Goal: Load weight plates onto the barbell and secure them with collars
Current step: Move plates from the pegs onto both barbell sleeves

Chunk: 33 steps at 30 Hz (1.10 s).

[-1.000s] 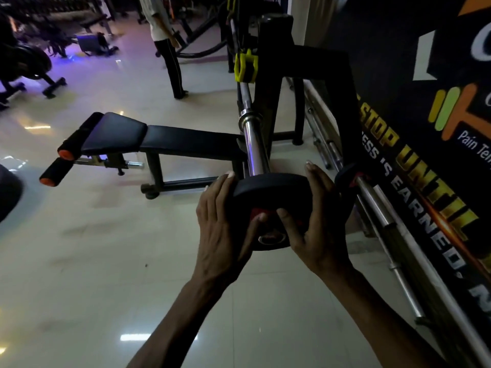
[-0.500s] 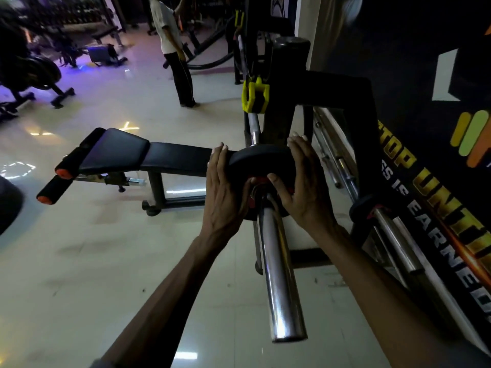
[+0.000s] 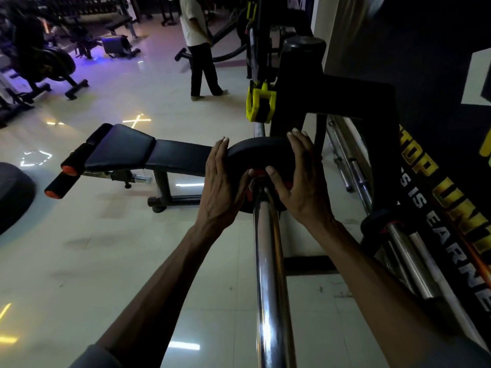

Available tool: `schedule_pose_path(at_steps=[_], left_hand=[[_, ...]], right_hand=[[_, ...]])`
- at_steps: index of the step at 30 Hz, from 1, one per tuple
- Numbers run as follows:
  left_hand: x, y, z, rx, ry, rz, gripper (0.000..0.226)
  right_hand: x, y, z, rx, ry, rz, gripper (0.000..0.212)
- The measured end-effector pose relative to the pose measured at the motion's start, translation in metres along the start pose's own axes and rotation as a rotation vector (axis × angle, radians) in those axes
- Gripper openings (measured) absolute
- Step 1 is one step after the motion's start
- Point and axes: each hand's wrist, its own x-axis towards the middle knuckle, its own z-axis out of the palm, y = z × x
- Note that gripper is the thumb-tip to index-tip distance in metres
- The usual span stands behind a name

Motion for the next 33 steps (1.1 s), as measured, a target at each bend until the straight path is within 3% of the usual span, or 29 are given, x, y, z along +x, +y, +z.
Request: schedule_pose_path(at_steps=[8, 14, 21, 33], left_hand=[[-0.050, 0.024, -0.035, 0.008, -0.027, 0.013, 0.077], [-0.145, 0.049, -0.078, 0.057, -0.036, 0.076, 0.064], [-0.261, 0.088, -0.115, 0.041, -0.046, 0.032, 0.063], [-0.365, 0.149, -0.096, -0.045, -0.110, 0.164, 0.060]], right_hand=[[-0.038, -0.028, -0.034, 0.000, -0.043, 0.050, 0.072], [-0.123, -0.072, -0.073, 0.021, -0.045, 0.080, 0.066], [-0.229, -0.119, -0.122, 0.013, -0.055, 0.147, 0.062], [-0.350, -0.148, -0.188, -0.052, -0.081, 0.288, 0.062]])
